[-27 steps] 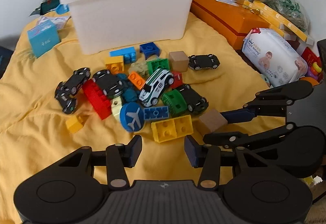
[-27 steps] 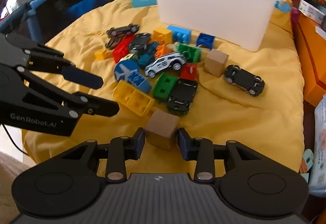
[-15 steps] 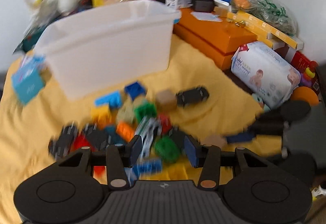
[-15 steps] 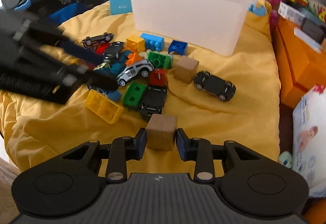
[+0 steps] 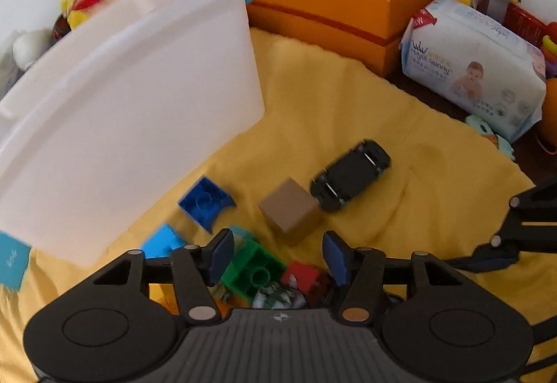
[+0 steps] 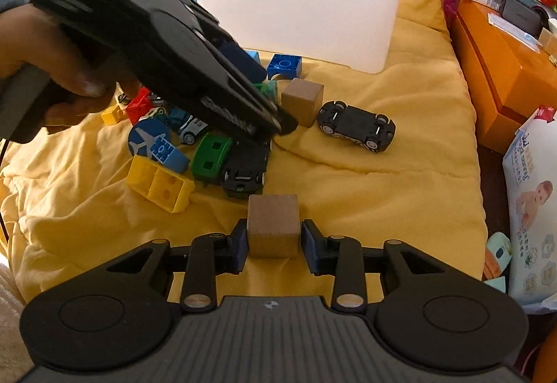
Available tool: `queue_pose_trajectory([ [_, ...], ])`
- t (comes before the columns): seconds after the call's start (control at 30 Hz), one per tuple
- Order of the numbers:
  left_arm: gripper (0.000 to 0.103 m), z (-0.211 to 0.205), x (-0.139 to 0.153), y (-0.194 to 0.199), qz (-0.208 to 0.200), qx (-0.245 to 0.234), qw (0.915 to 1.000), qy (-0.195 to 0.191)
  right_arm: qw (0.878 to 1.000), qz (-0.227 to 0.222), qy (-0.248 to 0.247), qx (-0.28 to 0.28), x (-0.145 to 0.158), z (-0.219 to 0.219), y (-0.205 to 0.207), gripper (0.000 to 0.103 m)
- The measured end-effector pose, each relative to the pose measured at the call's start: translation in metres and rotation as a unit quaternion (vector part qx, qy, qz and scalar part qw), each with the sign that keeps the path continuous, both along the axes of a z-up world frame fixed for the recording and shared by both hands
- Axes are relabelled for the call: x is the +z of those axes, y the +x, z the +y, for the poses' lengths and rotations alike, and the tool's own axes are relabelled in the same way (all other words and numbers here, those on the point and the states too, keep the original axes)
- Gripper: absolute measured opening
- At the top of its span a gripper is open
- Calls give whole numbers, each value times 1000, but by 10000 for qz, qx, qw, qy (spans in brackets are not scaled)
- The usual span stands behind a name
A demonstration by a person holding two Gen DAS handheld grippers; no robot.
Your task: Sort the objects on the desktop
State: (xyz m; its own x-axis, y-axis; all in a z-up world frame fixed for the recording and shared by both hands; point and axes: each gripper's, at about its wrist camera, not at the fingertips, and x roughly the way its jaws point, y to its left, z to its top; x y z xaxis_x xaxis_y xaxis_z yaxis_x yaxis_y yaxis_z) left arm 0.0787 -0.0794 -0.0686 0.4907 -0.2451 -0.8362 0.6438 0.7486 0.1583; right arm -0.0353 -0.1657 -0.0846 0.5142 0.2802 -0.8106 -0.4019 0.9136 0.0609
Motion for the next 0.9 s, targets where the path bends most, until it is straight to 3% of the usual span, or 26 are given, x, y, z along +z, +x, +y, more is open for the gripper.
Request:
queue_pose_trajectory([
  [0.03, 59, 0, 0, 2, 21, -76, 9999, -75, 10000, 0, 1, -12, -1, 0, 1, 37],
  [0.13, 28, 1, 0, 4, 65, -209, 9995, -210, 10000, 12, 25, -43, -2, 1, 6, 38],
  [0.27, 22, 2, -4, 2, 83, -322, 9993, -158, 10000, -9, 33, -58, -4, 2, 10, 38],
  [0.37, 6, 8, 0, -3, 16, -282, 9993, -256, 10000, -16, 9, -49, -5, 3, 10, 38],
  [0.57, 6, 24, 7, -16, 82, -115, 9979, -636, 9999, -17, 65, -76, -5, -2, 6, 37],
  [0.7, 9, 21, 5, -17, 6, -208, 9979, -610, 9999, -31, 82, -117, -6, -3, 6, 37],
  [0.8, 15, 21, 3, -13, -26, -236, 9977, -628, 9999, -45, 60, -135, -5, -2, 5, 37],
  [0.9, 33, 16, 3, -8, -183, -312, 9981, -501, 9998, -63, 15, -184, -5, -2, 4, 41],
])
